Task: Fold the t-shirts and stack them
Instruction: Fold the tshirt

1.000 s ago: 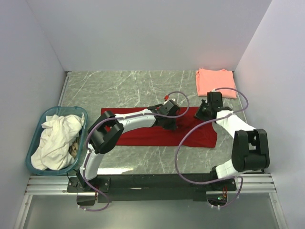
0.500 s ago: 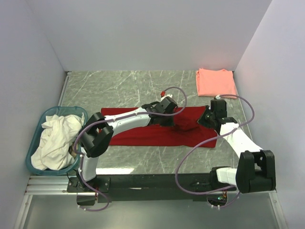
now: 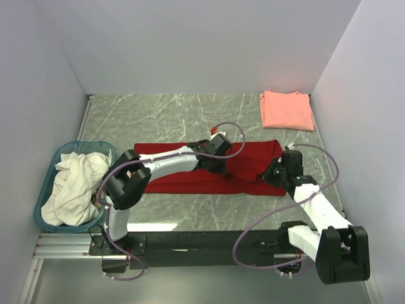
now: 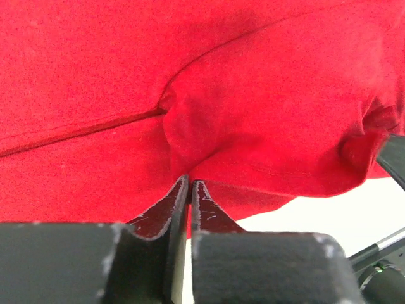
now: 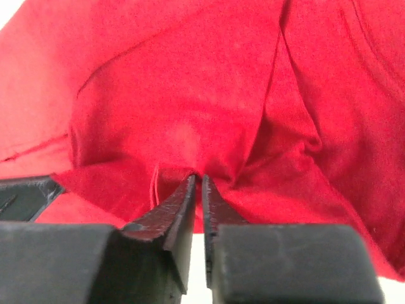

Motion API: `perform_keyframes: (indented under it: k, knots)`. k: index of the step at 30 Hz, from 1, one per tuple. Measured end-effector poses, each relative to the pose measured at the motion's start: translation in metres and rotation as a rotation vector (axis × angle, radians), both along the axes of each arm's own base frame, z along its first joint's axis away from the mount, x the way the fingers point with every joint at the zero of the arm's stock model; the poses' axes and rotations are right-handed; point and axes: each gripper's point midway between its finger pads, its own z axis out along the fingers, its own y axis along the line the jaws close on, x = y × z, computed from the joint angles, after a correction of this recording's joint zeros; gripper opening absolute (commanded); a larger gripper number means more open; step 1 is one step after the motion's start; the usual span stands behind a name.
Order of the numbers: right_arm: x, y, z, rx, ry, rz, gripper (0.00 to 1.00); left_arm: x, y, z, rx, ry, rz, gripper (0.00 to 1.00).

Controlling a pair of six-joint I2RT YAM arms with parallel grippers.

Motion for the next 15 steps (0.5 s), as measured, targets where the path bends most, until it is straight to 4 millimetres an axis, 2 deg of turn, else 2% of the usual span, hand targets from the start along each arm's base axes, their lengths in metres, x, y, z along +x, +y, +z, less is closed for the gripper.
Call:
perform_keyframes:
  k: [1,3,4,7,11,15]
  knots:
    - [-0.003,0.0,0.0,0.006,-0.003,-0.003,0.25,-0.001,0.001,-0.002,0.001,0.002,-0.001,0.18]
    - [-0.008,0.001,0.001,0.016,-0.012,-0.009,0.3,-0.003,0.003,-0.006,0.01,0.009,-0.009,0.25]
    - [-0.009,0.001,0.002,0.018,-0.018,-0.009,0.33,-0.004,0.004,-0.009,0.013,0.011,-0.01,0.32]
    - [-0.011,0.001,0.011,0.022,-0.054,-0.011,0.34,-0.008,0.009,-0.016,0.03,0.019,-0.019,0.37]
    - [-0.015,0.0,0.023,0.024,-0.094,-0.013,0.34,-0.014,0.018,-0.017,0.037,0.023,-0.023,0.37]
    - [-0.018,-0.001,0.031,0.021,-0.111,-0.02,0.34,-0.014,0.024,0.004,-0.004,0.005,-0.022,0.35]
